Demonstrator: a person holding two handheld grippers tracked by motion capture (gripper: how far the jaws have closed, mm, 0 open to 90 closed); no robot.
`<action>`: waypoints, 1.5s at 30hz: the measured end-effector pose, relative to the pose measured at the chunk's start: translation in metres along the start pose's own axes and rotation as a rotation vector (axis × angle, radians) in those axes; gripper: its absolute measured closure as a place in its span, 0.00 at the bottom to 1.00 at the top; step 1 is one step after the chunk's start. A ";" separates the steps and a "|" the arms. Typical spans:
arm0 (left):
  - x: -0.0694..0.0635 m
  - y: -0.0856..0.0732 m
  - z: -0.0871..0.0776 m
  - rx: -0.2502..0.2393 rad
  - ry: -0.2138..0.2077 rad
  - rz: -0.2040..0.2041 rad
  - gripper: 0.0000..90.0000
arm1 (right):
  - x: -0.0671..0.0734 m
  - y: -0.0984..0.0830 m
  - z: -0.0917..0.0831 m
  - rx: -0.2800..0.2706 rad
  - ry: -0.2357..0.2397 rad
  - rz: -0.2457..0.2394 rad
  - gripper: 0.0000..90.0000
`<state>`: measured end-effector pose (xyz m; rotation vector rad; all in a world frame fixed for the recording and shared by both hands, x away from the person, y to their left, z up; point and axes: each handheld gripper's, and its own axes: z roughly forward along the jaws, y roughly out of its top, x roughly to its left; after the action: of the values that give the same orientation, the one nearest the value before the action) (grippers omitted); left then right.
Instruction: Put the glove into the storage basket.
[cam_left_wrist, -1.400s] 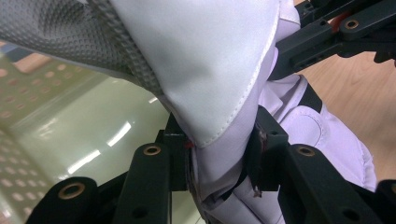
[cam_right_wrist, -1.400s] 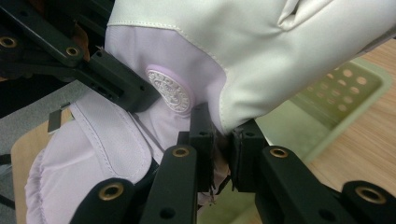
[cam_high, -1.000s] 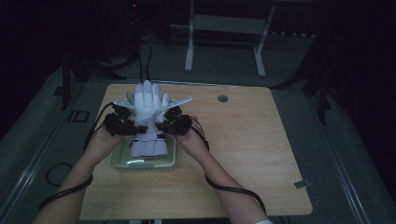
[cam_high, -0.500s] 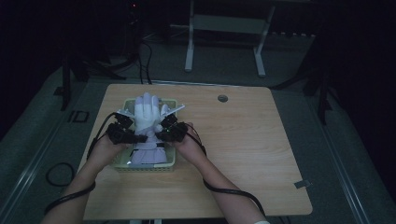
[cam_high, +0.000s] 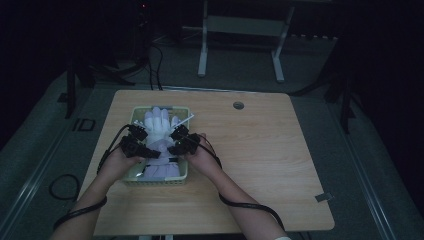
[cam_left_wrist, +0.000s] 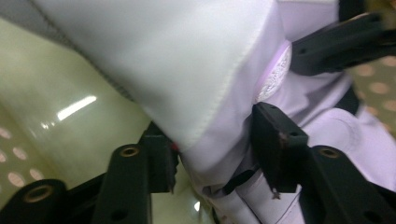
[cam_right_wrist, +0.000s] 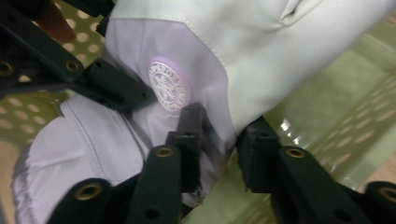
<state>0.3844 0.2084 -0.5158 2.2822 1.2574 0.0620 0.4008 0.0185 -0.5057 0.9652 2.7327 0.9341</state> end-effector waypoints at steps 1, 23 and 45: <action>-0.001 0.002 0.002 0.015 0.021 -0.003 0.53 | -0.001 -0.001 0.001 -0.007 -0.003 -0.008 0.75; -0.020 -0.009 -0.021 -0.274 0.095 0.052 0.01 | -0.024 -0.012 -0.037 -0.263 0.168 -0.069 0.17; -0.078 -0.009 -0.030 -0.427 -0.057 0.075 0.01 | -0.050 -0.041 -0.065 -0.268 0.158 -0.095 0.16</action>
<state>0.3248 0.1624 -0.4780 1.9443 1.0148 0.2641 0.4001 -0.0699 -0.4817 0.7369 2.6526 1.3670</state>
